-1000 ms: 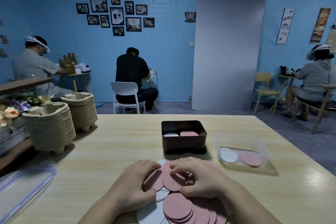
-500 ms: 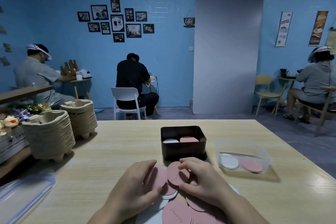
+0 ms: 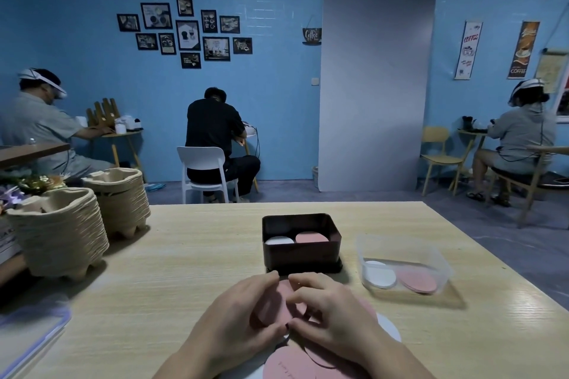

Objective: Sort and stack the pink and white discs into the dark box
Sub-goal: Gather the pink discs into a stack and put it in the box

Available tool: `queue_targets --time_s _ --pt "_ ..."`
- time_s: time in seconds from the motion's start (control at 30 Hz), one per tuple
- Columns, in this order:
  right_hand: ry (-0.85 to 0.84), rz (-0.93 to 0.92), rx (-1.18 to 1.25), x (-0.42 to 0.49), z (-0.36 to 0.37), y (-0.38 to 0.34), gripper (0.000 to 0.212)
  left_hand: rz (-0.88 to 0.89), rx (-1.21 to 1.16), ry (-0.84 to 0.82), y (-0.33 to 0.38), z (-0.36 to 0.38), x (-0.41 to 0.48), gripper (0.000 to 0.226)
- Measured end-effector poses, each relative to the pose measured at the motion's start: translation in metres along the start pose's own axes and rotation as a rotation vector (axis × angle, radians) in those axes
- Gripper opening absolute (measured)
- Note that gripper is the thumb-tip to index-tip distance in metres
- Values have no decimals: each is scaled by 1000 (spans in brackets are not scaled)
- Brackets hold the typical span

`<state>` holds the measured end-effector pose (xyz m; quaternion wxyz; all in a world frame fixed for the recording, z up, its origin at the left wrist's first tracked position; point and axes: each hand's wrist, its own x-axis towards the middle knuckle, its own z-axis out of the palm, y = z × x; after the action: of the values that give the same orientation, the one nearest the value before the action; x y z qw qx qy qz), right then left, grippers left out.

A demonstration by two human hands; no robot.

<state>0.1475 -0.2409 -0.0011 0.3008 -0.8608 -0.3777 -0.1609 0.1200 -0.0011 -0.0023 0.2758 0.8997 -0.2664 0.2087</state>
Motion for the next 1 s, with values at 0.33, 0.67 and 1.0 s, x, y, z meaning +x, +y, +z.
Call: queue_targets --time_s 0.33,0.67,1.0 --pt "149 19 84 -4 -5 -4 17 -44 -75 107 -6 -3 -9 53" --pt "108 -24 144 1 -4 -8 23 -21 -205 82 0 0 -7 52" --pt "52 5 105 4 3 0 29 51 -146 120 -9 2 -5 46"
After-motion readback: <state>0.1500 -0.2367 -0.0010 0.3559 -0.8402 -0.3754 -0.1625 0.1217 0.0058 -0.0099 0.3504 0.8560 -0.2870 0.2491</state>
